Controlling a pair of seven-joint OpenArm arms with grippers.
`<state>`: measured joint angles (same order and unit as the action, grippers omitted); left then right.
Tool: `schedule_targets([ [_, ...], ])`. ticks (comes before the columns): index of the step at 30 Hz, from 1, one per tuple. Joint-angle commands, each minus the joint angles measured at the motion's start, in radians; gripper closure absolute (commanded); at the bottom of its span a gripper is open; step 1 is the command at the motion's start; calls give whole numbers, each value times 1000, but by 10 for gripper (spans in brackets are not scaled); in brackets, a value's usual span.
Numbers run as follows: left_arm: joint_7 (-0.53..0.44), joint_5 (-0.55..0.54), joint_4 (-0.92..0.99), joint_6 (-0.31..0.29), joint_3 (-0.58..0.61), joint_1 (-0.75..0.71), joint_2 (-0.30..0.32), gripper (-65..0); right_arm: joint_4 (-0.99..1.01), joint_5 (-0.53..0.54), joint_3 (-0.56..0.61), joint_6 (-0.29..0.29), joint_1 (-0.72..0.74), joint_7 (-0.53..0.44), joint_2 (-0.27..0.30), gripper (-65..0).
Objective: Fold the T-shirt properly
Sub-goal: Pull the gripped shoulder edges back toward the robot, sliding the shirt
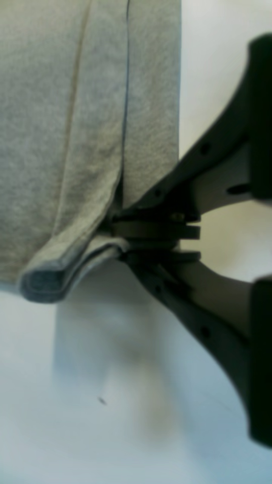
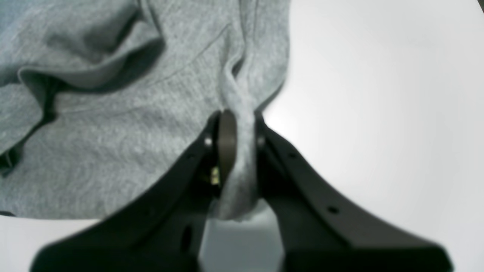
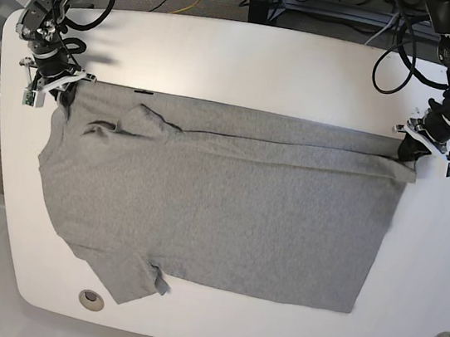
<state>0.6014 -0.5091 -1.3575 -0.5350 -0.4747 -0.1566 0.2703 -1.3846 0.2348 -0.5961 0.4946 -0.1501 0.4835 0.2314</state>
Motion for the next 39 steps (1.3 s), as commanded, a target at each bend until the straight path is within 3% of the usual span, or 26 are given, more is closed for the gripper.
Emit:
schedule_targets([
  [1,-18,-9,-54,1,-11,-48,8,0,-86,-2,-10,0,-54,41,-12,0],
  [23,15,-13,-317,3,-100,-373,0,0,-379,39,-25,2,-340,63,-42,0],
  [39,18,-6,-328,4,-102,-455,9,0,-443,32,-46,-2,-448,88,-88,0],
])
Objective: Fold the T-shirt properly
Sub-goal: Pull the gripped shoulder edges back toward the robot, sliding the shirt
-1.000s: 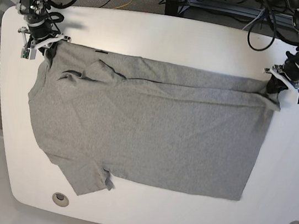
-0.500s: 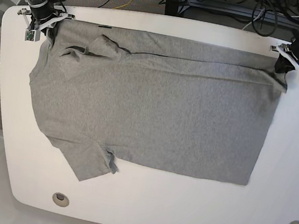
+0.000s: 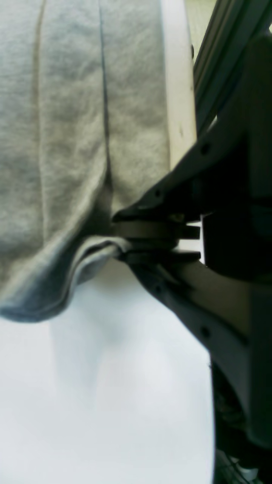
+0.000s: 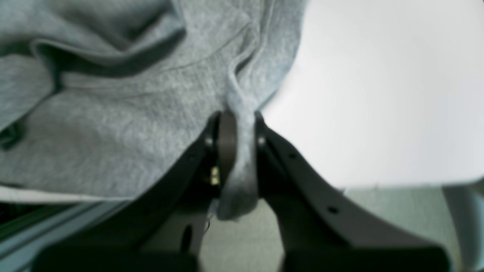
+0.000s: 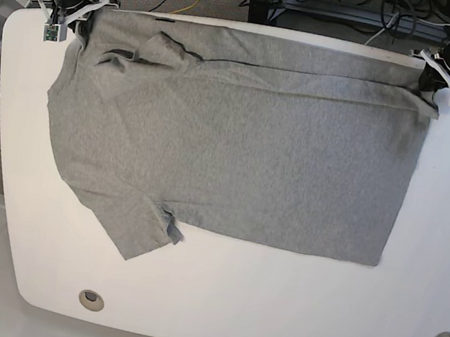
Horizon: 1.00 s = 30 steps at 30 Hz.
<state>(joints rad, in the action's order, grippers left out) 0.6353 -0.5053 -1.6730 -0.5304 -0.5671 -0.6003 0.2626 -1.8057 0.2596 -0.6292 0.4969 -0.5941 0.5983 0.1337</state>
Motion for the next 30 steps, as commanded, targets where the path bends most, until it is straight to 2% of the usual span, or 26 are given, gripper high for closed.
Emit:
schedule_targets([
  [1,-15,-10,-10,-1,-10,-14,17,0,-22,7,-16,-4,-7,-27,8,0],
  [10,9,-8,-1,0,-12,-17,22,0,-19,-6,-13,-4,-29,-16,-8,0],
  [18,82,-9,-3,-5,-14,-1,28,-11,-20,-9,3,-10,-20,-18,6,0],
  [20,92,-8,-5,-3,-14,0,32,-60,-21,-8,4,-11,-18,-17,6,0],
  [24,76,-6,-8,-4,-19,-11,31,-203,-21,-10,0,-11,-23,-8,4,-12],
  [28,34,-9,-18,2,-24,-15,32,-355,-25,-9,3,-9,-24,-4,7,-146],
  [30,20,-10,-21,4,-26,-15,31,-398,-30,-9,0,-9,-26,-7,8,-213],
])
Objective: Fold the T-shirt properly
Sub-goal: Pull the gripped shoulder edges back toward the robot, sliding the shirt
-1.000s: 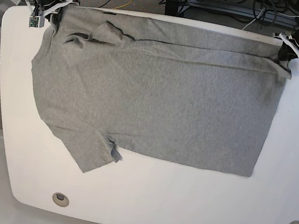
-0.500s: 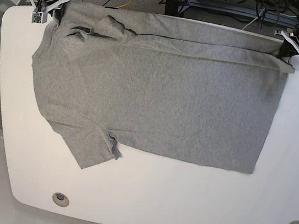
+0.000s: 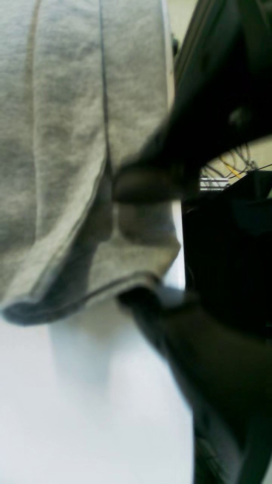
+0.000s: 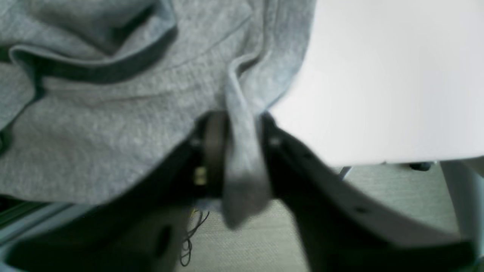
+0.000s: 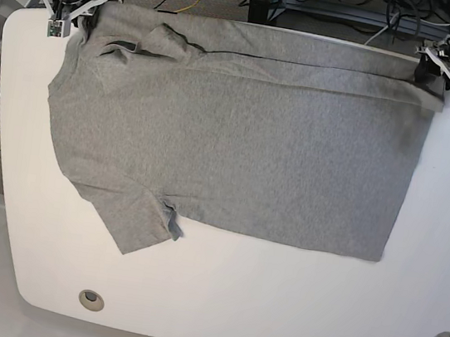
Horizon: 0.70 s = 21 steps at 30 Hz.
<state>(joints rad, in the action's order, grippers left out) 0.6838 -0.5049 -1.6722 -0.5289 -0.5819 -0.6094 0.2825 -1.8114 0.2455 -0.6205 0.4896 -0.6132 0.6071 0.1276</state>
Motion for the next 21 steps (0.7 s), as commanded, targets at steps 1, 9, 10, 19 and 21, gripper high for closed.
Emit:
schedule_targets([
  [1,-33,-12,-25,5,-14,-6,12,-408,-29,6,-14,-3,-9,-19,13,-241],
  [9,-68,-20,-46,24,-69,-8,9,-443,-71,12,-88,2,-9,-61,2,-367],
  [10,-70,-20,-49,28,-75,-8,9,-442,-76,12,-94,2,-8,-62,2,-369],
  [19,-80,-32,-85,119,-87,24,12,-423,-136,6,-79,7,15,-37,8,-373],
  [21,-79,-33,-93,132,-87,33,13,-421,-145,5,-79,8,21,-32,9,-374],
])
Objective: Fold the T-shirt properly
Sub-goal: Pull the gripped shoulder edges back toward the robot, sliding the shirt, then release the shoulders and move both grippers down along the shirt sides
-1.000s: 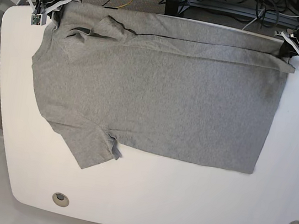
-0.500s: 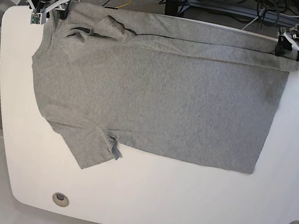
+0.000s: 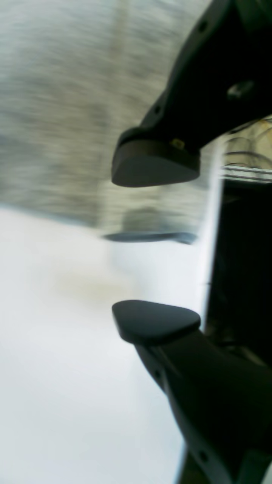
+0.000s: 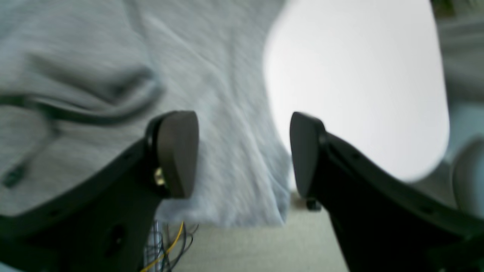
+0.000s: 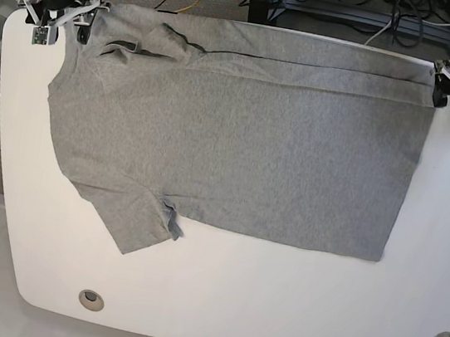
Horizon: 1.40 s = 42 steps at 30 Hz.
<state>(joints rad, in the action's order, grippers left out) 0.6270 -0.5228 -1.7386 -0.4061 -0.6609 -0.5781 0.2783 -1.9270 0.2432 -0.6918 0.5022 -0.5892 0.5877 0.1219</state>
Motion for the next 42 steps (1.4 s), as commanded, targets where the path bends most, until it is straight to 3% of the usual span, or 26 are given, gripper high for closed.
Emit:
schedule_targets([
  [1,-22,-15,-31,16,-9,6,18,-420,-34,7,-7,-4,0,-10,16,-375],
  [3,-4,-10,-57,50,-18,34,30,-415,-53,5,1,2,2,-2,22,-380],
  [9,40,-11,-86,57,-15,114,47,-411,-65,2,-1,4,41,9,28,-384],
  [21,68,41,-49,-8,48,352,58,-445,-28,5,79,13,230,11,75,-380],
  [31,37,70,-5,7,156,456,59,-458,155,0,171,12,464,17,95,-381],
  [42,15,122,274,16,215,675,71,-457,416,-20,255,7,681,40,95,-382],
])
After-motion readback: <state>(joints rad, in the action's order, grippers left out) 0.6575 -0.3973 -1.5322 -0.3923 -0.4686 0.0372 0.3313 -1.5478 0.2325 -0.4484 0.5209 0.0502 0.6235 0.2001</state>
